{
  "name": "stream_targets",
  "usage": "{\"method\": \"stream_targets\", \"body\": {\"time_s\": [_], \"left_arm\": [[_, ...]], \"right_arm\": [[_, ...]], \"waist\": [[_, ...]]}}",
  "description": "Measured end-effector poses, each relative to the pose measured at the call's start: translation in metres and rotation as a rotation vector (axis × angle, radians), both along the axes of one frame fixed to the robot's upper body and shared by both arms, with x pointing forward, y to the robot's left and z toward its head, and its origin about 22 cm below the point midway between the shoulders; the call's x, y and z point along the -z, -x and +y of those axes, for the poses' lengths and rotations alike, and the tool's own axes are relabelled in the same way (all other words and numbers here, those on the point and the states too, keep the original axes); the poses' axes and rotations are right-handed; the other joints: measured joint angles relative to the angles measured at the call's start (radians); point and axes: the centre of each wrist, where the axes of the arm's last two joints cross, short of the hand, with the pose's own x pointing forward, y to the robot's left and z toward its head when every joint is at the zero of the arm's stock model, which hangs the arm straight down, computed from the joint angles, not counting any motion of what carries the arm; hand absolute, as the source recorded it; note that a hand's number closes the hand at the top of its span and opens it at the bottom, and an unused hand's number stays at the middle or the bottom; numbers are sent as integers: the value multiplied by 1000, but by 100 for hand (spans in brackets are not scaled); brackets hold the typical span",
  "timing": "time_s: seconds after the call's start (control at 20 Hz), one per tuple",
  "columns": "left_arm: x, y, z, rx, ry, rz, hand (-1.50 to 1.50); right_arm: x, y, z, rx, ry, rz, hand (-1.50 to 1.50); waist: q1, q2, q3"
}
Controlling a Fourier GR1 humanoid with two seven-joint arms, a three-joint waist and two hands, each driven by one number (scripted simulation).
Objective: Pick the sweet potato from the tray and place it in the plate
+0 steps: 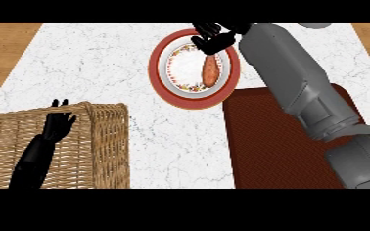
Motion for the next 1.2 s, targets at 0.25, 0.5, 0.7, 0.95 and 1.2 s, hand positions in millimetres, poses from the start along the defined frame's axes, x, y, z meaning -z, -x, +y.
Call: {"method": "stream_targets", "body": {"time_s": [0.25,0.5,0.7,0.95,1.2], "left_arm": [[0,-2,1,9,11,6,0],[-2,-2,1,17,17,-1,0],[-3,-1,1,19,7,-13,0],[-2,-1,1,15,5,-2,0],[-2,-1,2,11,4,-3,0]], "right_arm": [[28,9,30,-31,52,71,150],[53,17,46,66,29,198,-150],[67,21,46,102,18,234,-150],[61,18,42,129,-150,276,-150],[53,10,21,235,-341,311,-150]], "waist": [[2,4,1],[6,6,-1],[8,7,-3],[4,8,-1],[2,9,-1]]}}
